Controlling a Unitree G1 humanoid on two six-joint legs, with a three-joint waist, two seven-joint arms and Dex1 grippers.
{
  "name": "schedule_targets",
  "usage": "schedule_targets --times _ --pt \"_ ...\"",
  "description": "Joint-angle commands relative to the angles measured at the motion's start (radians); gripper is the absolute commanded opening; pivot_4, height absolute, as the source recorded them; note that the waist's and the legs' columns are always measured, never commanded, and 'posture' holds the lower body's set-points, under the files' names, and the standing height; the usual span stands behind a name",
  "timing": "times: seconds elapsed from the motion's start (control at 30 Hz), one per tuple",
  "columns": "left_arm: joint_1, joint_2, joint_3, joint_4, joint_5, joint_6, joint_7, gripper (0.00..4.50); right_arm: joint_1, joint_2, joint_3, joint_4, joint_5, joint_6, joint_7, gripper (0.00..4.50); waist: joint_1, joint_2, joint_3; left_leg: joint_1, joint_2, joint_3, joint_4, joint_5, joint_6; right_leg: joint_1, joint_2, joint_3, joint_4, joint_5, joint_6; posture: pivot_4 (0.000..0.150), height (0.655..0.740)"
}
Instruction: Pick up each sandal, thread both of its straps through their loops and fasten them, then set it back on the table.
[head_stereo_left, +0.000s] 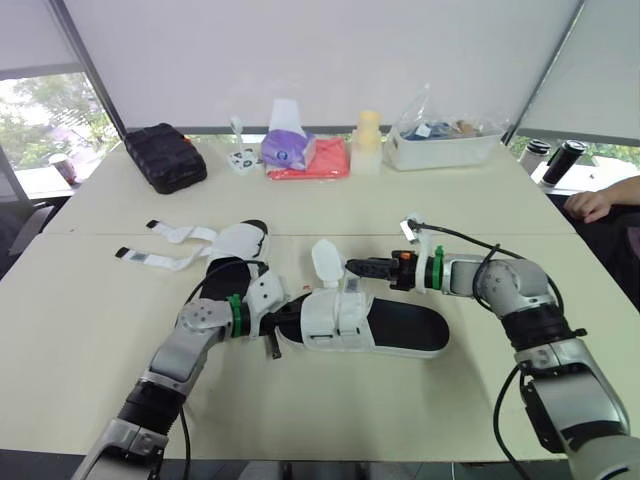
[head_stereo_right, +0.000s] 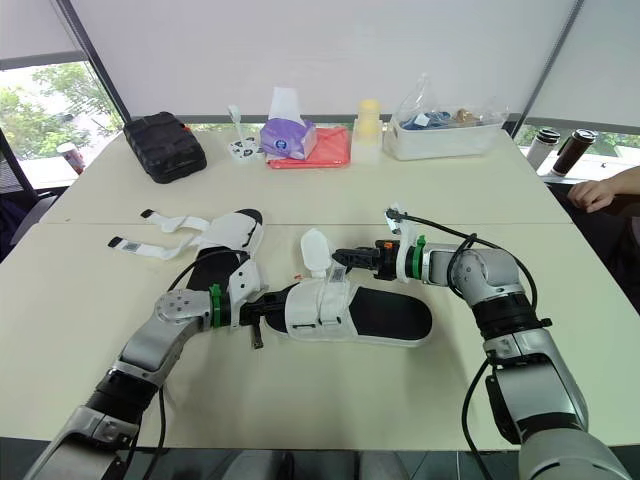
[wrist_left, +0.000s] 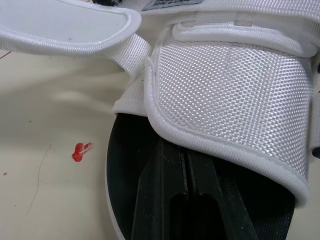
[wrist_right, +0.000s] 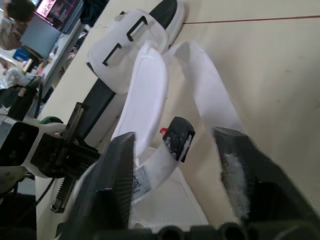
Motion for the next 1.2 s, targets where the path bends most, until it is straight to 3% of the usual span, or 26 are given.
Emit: schedule_targets --times 0.03,0.07,0.1,0.37,0.97,1.07,1.2 --pt "0.041 0.014 -0.026 0.022 0.034 0.032 0.011 0.0 -0.02 0.012 -0.05 -0.01 -0.015 0.026 0.041 0.56 -0.001 0.0 0.0 0.0 0.0 0.0 0.0 0.0 0.0 0.0 0.0 0.0 0.0 0.0 0.0 0.15 0.74" --pt "0.043 0.014 -0.026 0.021 0.034 0.034 0.013 0.0 -0.019 0.016 -0.06 -0.011 -0.017 0.035 0.044 0.1 -0.001 0.0 0.0 0.0 0.0 0.0 0.0 0.0 0.0 0.0 0.0 0.0 0.0 0.0 0.0 0.15 0.74" --pt "0.043 0.014 -0.026 0.02 0.033 0.035 0.014 0.0 -0.018 0.019 -0.067 -0.013 -0.022 0.042 0.047 0.04 -0.001 0.0 0.0 0.0 0.0 0.0 0.0 0.0 0.0 0.0 -0.001 0.0 0.0 0.0 0.0 0.15 0.74" --pt "0.038 0.011 -0.032 0.028 0.034 0.031 0.014 0.0 -0.03 0.063 -0.198 0.049 -0.051 0.05 -0.026 0.04 -0.001 0.0 0.0 0.0 -0.001 0.0 0.0 0.0 0.0 0.0 -0.004 0.0 0.001 0.0 0.0 0.15 0.74" --pt "0.038 0.013 -0.031 0.029 0.033 0.023 0.016 0.0 0.023 0.037 -0.085 0.076 -0.265 0.155 -0.054 0.04 -0.002 0.002 -0.002 0.002 -0.003 0.0 0.0 0.001 -0.002 0.001 -0.004 0.0 0.002 0.0 0.0 0.15 0.74" --pt "0.031 0.01 -0.033 0.037 0.034 0.021 0.014 0.0 0.017 0.039 -0.087 0.039 -0.264 0.143 -0.035 0.96 0.001 0.002 -0.002 0.002 -0.003 0.0 0.0 0.001 -0.002 0.001 -0.004 -0.001 0.002 0.0 0.0 0.15 0.74" --pt "0.024 0.008 -0.032 0.044 0.035 0.018 0.01 0.0 0.011 0.034 -0.113 -0.001 -0.254 0.153 -0.01 2.94 -0.002 0.002 -0.002 0.001 -0.004 0.0 0.0 0.001 -0.002 0.0 -0.004 -0.001 0.002 0.0 0.0 0.15 0.74"
